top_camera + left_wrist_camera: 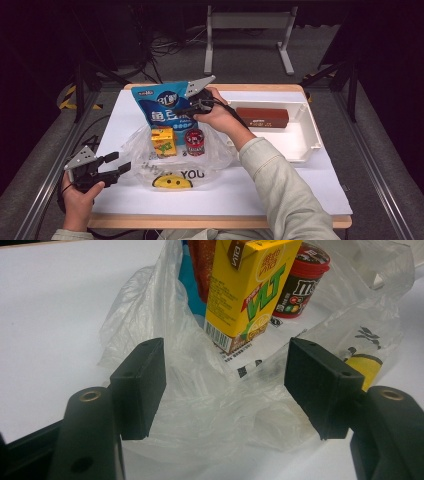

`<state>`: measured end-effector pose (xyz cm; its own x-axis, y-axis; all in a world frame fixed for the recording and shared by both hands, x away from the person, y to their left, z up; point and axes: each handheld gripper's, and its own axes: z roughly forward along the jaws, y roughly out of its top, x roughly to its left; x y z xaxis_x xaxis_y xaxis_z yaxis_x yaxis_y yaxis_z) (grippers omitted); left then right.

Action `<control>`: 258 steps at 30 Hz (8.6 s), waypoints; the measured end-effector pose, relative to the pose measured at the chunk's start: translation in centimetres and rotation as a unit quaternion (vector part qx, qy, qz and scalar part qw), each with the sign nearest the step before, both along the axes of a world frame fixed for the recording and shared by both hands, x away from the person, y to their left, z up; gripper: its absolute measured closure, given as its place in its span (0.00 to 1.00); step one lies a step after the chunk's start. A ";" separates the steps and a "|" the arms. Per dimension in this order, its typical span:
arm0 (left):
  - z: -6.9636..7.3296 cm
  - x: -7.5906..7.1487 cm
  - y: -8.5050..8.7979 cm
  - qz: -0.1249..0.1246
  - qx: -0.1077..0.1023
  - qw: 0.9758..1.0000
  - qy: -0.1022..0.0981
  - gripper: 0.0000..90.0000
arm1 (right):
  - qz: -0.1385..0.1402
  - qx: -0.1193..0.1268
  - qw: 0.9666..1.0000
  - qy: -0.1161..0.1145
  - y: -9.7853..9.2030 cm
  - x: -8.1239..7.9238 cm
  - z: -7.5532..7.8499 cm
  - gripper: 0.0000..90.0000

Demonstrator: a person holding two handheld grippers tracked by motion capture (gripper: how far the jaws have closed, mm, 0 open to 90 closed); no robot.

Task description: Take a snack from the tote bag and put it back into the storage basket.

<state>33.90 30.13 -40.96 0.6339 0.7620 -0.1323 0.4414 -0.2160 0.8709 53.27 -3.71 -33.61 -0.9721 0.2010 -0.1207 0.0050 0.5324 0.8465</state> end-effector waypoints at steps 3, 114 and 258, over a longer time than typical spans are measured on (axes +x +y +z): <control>0.0 0.0 0.0 0.001 -0.001 1.000 0.000 0.38 | -0.009 0.000 1.000 0.003 0.1 -0.2 0.0 0.96; -0.1 0.9 -1.0 -0.009 0.005 1.000 0.006 0.37 | -0.117 0.058 0.991 -0.034 -17.0 -5.2 13.1 0.98; -0.2 1.2 -1.5 -0.017 0.008 1.000 0.007 0.37 | -0.187 0.018 0.982 0.018 -26.3 -2.0 1.1 0.72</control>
